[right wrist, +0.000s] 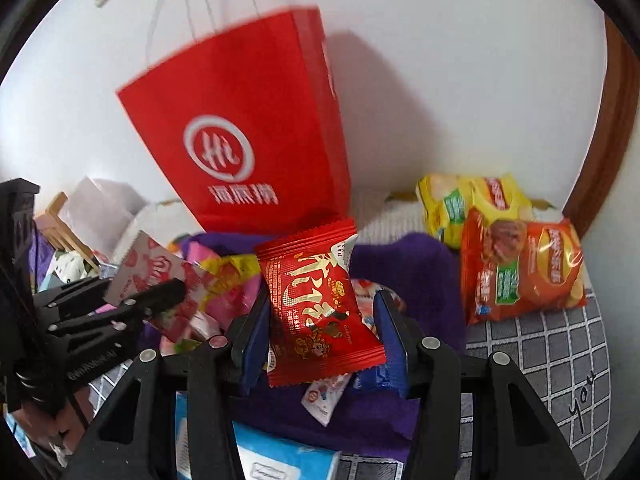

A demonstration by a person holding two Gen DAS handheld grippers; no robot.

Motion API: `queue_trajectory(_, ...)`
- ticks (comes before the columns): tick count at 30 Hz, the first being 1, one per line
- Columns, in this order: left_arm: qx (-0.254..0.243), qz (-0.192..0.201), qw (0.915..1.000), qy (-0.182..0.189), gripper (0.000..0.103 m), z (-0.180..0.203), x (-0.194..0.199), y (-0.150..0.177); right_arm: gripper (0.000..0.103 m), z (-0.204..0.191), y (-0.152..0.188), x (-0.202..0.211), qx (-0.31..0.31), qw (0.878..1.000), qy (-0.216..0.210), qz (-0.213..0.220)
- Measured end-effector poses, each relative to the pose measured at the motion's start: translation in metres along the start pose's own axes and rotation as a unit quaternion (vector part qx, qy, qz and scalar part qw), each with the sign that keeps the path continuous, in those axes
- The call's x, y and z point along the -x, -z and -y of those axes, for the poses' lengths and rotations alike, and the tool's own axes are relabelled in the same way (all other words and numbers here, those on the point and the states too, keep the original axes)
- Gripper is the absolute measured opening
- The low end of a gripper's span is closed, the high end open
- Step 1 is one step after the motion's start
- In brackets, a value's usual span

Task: Organize snacks
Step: 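Open the right tool to drop the red packet while the left tool releases the strawberry packet onto the towel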

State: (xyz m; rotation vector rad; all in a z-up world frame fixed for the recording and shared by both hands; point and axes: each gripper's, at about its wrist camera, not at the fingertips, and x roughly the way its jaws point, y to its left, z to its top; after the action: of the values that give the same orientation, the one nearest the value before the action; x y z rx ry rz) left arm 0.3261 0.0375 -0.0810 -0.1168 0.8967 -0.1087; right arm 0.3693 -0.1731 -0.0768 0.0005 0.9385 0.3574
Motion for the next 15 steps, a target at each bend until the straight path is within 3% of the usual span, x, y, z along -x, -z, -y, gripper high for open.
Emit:
queue_trajectory(4,-0.001,-0.014,0.9999,0.002,0.027,0.0,-0.011,0.002,0.05,-0.001,0.007,-0.026,0.018,0.999,-0.019,-0.045)
queue_trajectory(12,-0.002,-0.02,0.9998,0.0,0.028,0.0,-0.016,0.005,0.05,-0.008,0.013,-0.045,0.035,0.997,-0.006,-0.069)
queue_trajectory(15,-0.001,-0.02,0.9998,0.0,0.028,0.0,-0.016,0.005,0.05,-0.006,0.013,-0.05,0.026,0.996,-0.02,-0.08)
